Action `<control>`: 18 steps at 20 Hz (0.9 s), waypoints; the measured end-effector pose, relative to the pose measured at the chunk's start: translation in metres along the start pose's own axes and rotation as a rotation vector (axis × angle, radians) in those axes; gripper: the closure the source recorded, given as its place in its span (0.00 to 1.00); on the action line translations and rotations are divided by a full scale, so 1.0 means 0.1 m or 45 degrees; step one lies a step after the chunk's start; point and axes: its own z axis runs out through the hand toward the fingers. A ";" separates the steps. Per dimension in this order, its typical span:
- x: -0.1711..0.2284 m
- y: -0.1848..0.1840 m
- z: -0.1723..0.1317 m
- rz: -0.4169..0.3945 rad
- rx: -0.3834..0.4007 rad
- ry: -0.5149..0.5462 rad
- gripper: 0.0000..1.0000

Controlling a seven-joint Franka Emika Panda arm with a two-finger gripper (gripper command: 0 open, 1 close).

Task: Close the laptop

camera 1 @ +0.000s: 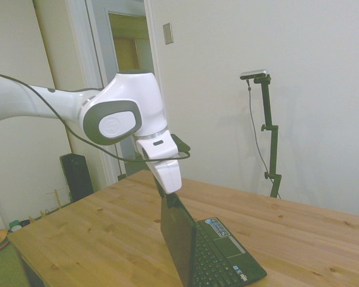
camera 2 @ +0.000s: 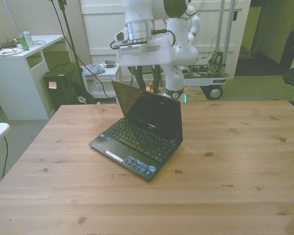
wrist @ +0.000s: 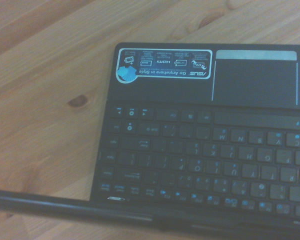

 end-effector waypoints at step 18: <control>0.83 -0.88 0.69 0.194 -0.195 -0.009 1.00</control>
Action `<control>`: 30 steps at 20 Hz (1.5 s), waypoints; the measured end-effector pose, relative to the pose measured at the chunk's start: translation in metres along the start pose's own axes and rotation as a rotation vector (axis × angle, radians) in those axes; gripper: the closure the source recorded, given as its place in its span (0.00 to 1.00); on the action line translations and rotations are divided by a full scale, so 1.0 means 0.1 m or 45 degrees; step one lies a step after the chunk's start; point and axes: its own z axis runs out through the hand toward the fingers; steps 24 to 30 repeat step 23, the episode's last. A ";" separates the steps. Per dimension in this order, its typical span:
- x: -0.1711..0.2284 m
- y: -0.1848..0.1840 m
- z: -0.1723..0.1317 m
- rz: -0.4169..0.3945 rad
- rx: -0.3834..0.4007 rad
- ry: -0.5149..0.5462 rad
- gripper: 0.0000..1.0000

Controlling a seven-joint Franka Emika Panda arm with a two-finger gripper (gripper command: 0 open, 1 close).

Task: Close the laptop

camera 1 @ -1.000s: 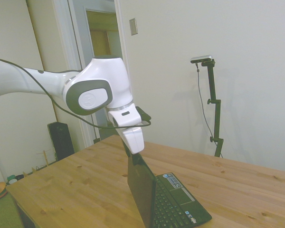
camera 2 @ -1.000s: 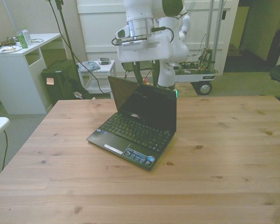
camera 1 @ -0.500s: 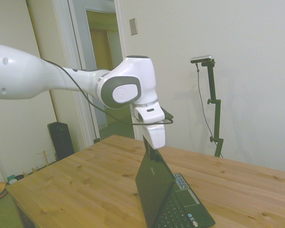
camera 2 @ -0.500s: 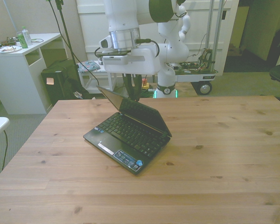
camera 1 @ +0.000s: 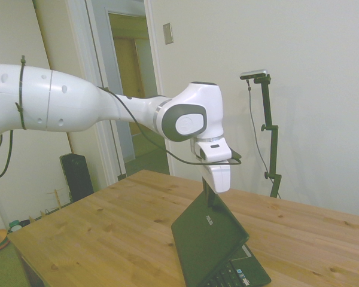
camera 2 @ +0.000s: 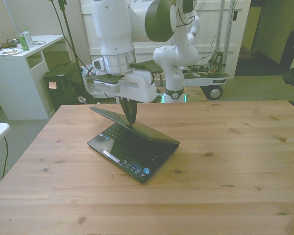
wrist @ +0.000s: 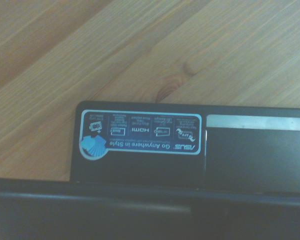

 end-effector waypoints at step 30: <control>0.20 -0.42 0.69 0.000 -0.085 0.010 1.00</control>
